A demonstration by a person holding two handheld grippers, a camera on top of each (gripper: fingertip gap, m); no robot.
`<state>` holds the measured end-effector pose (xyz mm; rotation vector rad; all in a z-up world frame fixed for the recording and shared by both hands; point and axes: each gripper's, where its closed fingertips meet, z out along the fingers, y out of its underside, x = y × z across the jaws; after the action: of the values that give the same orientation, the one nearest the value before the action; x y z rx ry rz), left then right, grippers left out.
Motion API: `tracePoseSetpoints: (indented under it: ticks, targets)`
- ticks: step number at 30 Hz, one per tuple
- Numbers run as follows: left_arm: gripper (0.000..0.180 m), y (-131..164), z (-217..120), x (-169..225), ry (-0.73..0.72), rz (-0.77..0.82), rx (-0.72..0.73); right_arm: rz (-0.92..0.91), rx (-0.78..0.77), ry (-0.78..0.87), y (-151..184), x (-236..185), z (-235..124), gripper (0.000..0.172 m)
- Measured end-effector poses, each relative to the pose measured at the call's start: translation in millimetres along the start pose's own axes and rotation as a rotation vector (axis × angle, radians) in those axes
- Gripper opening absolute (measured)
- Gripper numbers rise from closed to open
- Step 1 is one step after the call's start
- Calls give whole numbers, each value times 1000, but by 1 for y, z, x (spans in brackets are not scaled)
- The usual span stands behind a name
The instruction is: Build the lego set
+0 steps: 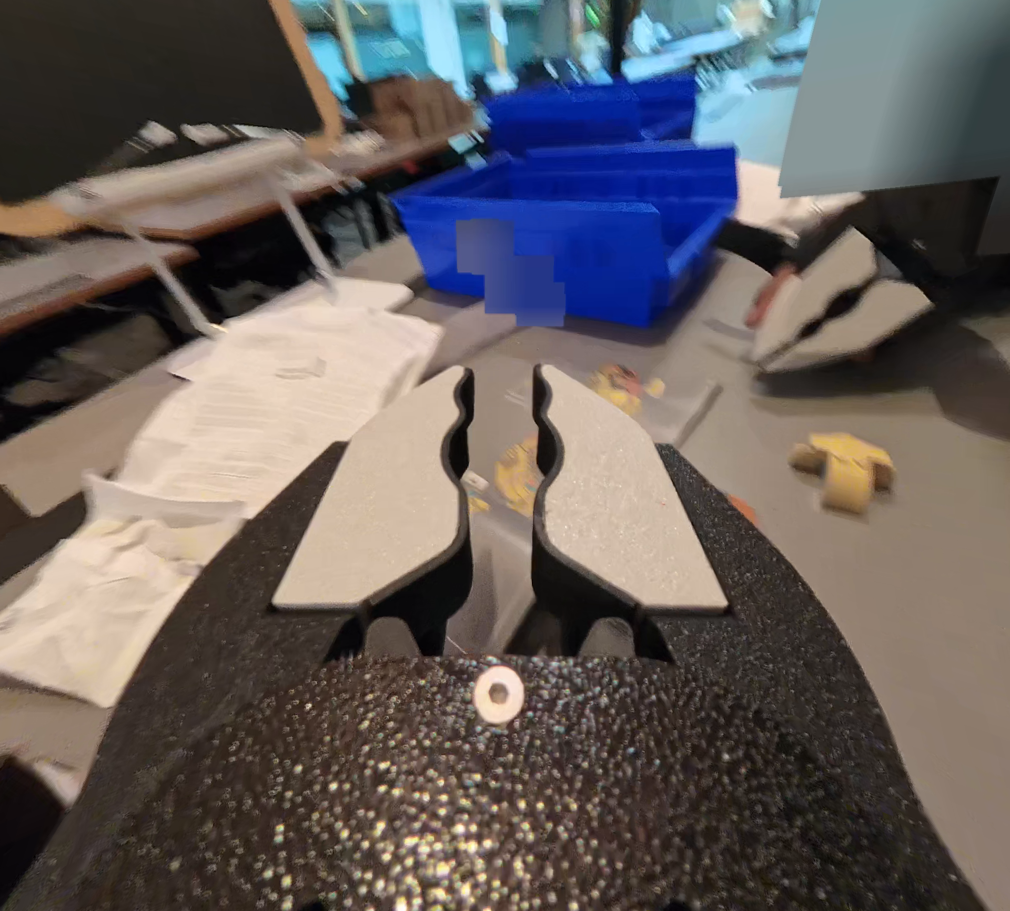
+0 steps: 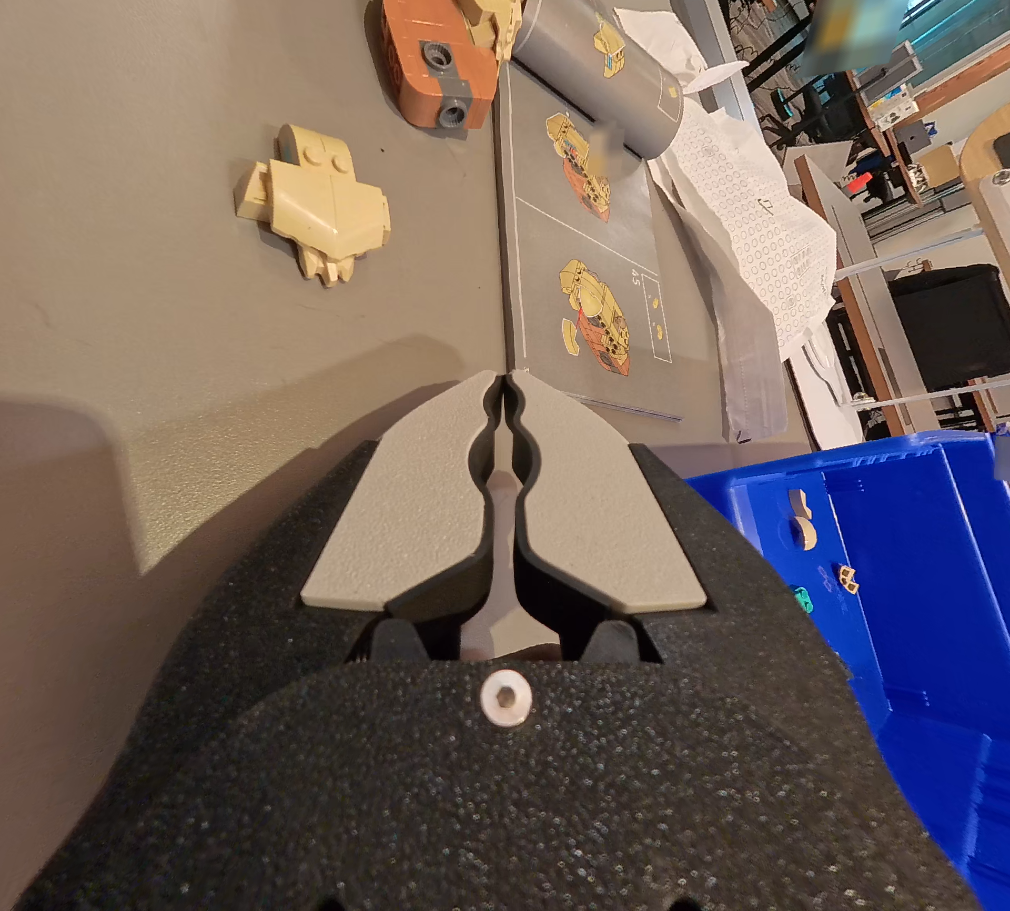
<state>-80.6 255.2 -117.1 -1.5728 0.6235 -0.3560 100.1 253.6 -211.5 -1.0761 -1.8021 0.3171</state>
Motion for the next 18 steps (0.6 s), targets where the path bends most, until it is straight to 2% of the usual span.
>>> tracePoseSetpoints:
  ticks: [6, 8, 11, 18]
  targets:
    - [36, 50, -15, 31, 218, 135, -403, 8, -2, -4, 0, 0, 0, 0]
    - [42, 63, -25, 33, 243, 183, -496, 13, -3, -6, 0, 0, 0, 0]
    - [48, 72, -38, 34, 268, 215, -559, 23, -7, -10, 1, 1, 1, 0]
    - [55, 74, -51, 47, 331, 281, -575, 32, -13, -11, 2, 1, 1, 0]
